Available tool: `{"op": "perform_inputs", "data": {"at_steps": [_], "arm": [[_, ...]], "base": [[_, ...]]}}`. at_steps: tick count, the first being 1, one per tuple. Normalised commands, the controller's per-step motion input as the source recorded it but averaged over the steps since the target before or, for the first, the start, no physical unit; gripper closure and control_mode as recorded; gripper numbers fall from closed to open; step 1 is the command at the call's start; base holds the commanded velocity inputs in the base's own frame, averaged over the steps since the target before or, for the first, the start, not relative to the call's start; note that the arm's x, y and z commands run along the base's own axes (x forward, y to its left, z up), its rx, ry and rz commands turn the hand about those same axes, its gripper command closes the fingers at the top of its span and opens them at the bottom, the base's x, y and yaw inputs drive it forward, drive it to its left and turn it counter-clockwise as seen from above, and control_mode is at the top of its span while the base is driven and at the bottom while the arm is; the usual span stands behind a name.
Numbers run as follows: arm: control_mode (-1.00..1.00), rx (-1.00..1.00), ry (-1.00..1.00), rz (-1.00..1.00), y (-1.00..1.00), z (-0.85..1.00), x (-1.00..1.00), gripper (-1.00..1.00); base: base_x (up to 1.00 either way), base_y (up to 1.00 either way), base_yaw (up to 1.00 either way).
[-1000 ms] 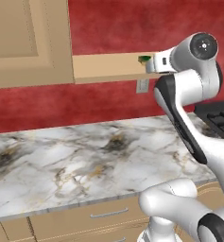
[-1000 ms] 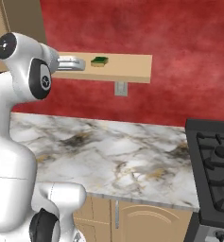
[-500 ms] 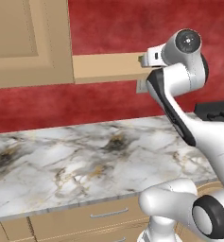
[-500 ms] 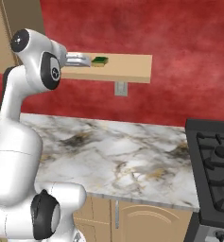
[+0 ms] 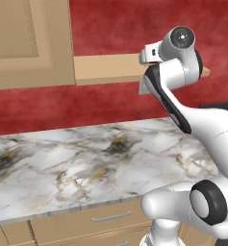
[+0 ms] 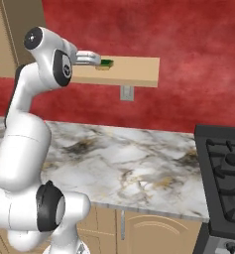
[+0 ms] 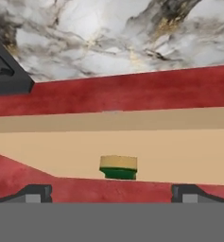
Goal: Locate and retrieve the spray and sponge from the cabinet. Place them next to the sink.
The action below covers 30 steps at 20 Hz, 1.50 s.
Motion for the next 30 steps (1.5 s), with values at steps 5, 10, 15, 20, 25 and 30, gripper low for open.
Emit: {"op": "perform_inputs", "data": {"at_steps": [5,10,15,20,25,30], "arm": [[-1.0,0.01,0.06,0.0,-0.09,0.0,0.52,-1.0],[-1.0,0.0,0.12,0.0,-0.12,0.0,0.47,-1.0],[-1.0,0.0,0.05,0.0,0.0,0.0,0.42,-1.0],[-1.0,0.0,0.0,0.0,0.01,0.0,0.21,-1.0],[-1.0,0.01,0.03,0.0,-0.11,-0.08,0.27,-1.0],[-1.0,0.0,0.0,0.0,-0.01,-0.03,0.21,-1.0]], "base": [[0.0,0.0,0.0],[0.0,0.0,0.0],[0.0,0.0,0.0],[0.0,0.0,0.0],[0.0,0.0,0.0],[0.0,0.0,0.0]]}}
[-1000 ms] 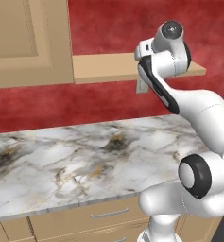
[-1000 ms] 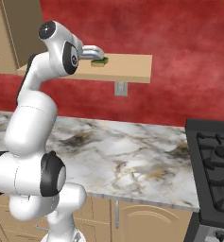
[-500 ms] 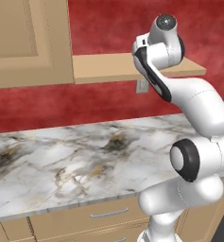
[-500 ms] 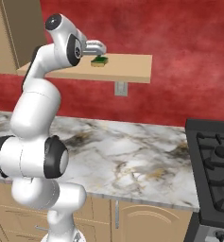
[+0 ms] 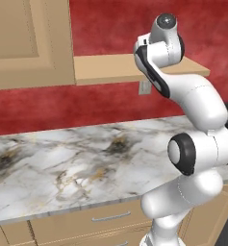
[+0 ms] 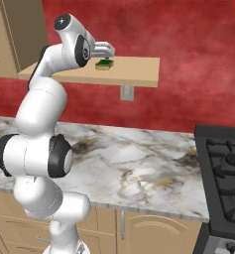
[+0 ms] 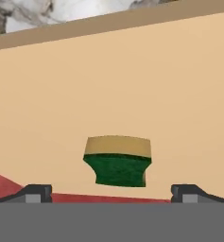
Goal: Locate and retrieve the spray and sponge from the cabinet. Place them next to the sink.
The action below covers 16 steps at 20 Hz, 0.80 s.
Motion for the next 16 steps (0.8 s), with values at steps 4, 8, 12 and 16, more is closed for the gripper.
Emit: {"op": "perform_inputs", "data": {"at_steps": [4,8,12,16], "arm": [[-1.0,0.0,0.0,0.0,0.0,-0.09,0.14,-1.0],[-1.0,0.0,0.02,0.0,0.0,-0.21,0.11,-1.0],[-1.0,0.0,0.01,0.0,0.0,-0.2,0.14,-1.0],[-1.0,0.0,0.0,0.0,0.0,-0.15,0.27,-1.0]], "base": [[0.0,0.0,0.0],[0.0,0.0,0.0],[0.0,0.0,0.0],[0.0,0.0,0.0]]}}
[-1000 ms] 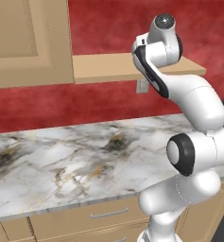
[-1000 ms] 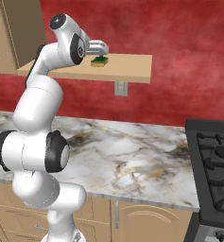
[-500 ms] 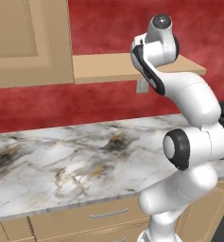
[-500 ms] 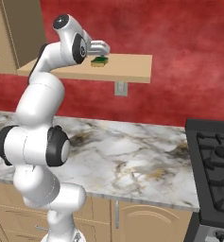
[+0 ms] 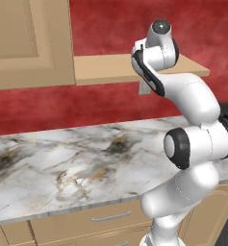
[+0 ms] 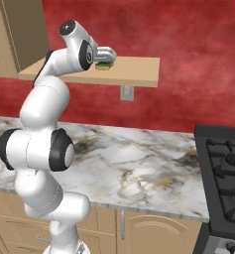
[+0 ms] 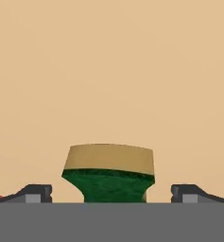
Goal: Locate and retrieve the spray and sponge from the cabinet. Place them next to the sink.
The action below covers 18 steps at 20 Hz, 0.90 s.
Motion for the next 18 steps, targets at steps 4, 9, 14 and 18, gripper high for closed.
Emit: {"op": "perform_inputs", "data": {"at_steps": [4,9,14,18], "arm": [[-1.0,0.0,0.0,0.0,-0.04,-0.06,0.32,-1.0],[-1.0,0.0,0.0,0.0,-0.01,-0.07,0.21,-1.0],[-1.0,0.0,0.04,0.0,-0.04,-0.15,0.03,-1.0],[-1.0,0.0,0.03,0.0,-0.04,-0.15,0.05,-1.0]], "base": [[0.0,0.0,0.0],[0.0,0.0,0.0],[0.0,0.0,0.0],[0.0,0.0,0.0]]}}
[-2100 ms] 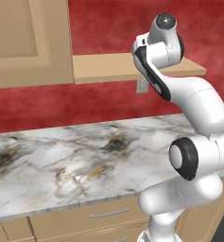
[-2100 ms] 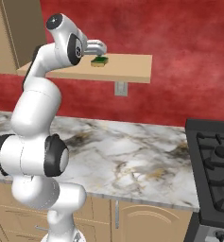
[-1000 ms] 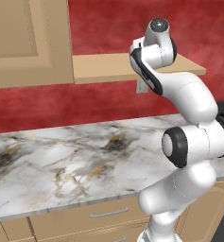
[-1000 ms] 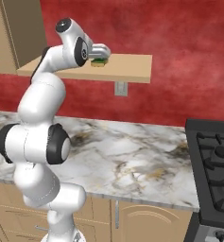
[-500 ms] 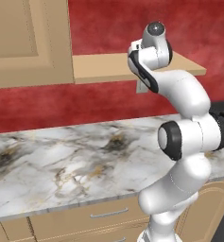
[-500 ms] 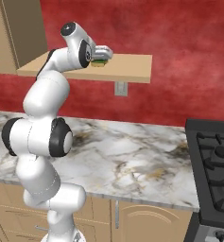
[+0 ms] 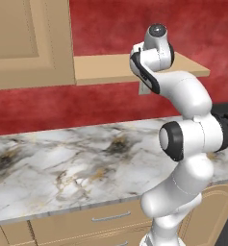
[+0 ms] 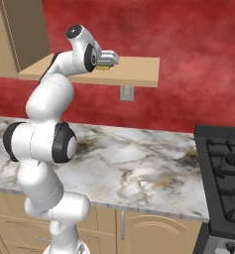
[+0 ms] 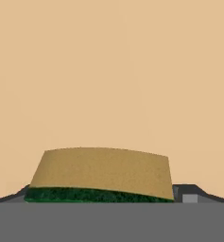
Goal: Locate and retrieve the spray and sponge from the cabinet. Place them next to the sink.
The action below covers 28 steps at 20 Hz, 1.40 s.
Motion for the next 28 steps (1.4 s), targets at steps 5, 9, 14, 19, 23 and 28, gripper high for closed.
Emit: {"op": "perform_inputs", "data": {"at_steps": [5,9,14,19,23,28], "arm": [[-1.0,0.0,0.02,0.0,-0.01,-0.15,0.05,1.0],[-1.0,0.0,-0.01,0.0,0.0,-0.13,0.03,1.0],[-1.0,0.01,0.0,0.0,0.01,0.0,0.0,1.0],[-1.0,0.0,-0.01,0.01,0.06,0.01,-0.36,1.0],[-1.0,0.0,-0.06,0.05,-0.05,0.03,-0.48,1.0],[-1.0,0.0,-0.07,0.02,0.0,0.24,-0.66,1.0]], "base": [[0.0,0.0,0.0],[0.0,0.0,0.0],[0.0,0.0,0.0],[0.0,0.0,0.0],[0.0,0.0,0.0],[0.0,0.0,0.0]]}}
